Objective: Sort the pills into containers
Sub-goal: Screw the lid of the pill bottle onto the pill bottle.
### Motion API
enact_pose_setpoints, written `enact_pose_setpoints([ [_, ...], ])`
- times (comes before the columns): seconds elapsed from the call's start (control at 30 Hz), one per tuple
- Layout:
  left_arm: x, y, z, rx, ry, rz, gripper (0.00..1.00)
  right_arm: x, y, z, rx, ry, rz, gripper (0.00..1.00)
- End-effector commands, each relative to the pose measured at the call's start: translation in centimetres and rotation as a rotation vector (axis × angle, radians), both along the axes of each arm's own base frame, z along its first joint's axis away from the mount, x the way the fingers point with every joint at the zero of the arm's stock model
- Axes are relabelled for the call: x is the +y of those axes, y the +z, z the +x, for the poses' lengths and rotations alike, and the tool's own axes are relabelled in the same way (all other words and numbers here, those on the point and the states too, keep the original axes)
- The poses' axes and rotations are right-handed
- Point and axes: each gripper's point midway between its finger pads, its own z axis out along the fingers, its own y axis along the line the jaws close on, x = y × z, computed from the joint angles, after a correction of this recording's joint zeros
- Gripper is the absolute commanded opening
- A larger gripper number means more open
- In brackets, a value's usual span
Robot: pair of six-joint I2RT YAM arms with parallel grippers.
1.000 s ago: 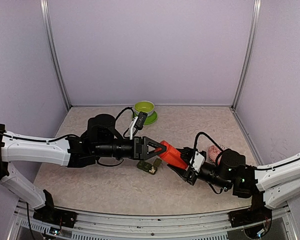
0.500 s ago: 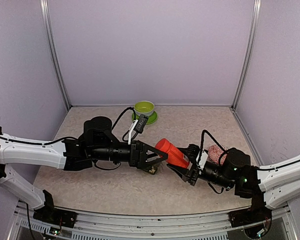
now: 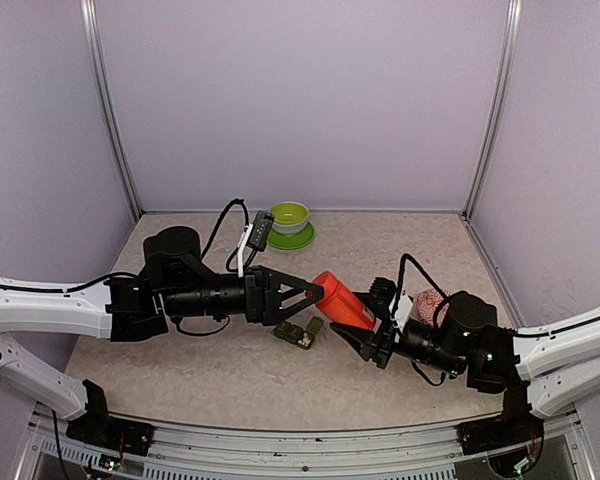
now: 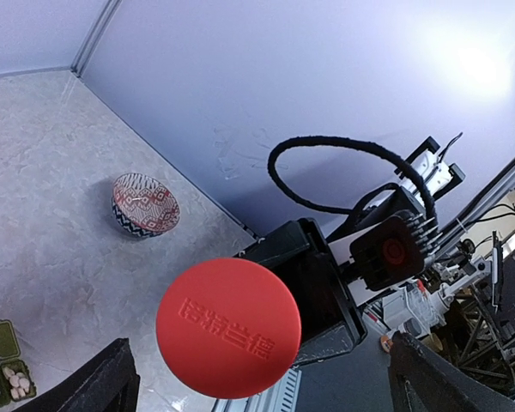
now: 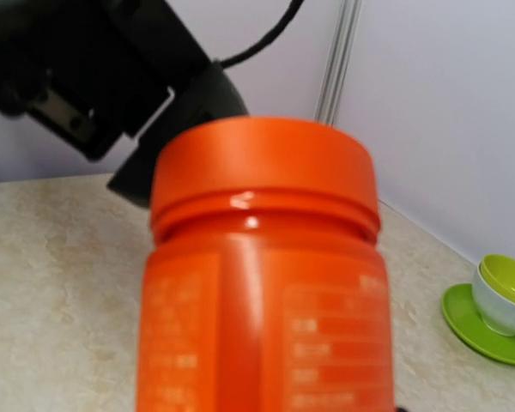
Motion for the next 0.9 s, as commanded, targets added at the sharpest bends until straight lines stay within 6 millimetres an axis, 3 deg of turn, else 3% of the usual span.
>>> enact_pose_setpoints([
  [0.0, -0.3, -0.9, 0.5, 0.003, 0.018, 0.02, 0.99, 0.8, 2.0, -0.2, 0.011, 0.009, 0.059, 0.0],
  [0.43, -0.2, -0.8, 0.3, -0.011, 0.016, 0.005, 0.99, 2.4, -0.3, 0.4, 0.045, -0.001, -0.025, 0.0],
  [0.87, -0.6, -0.3, -0.4, -0.007, -0.016, -0.025, 0.99, 4.5, -1.6, -0.7, 0.056, 0.07, -0.051, 0.0],
])
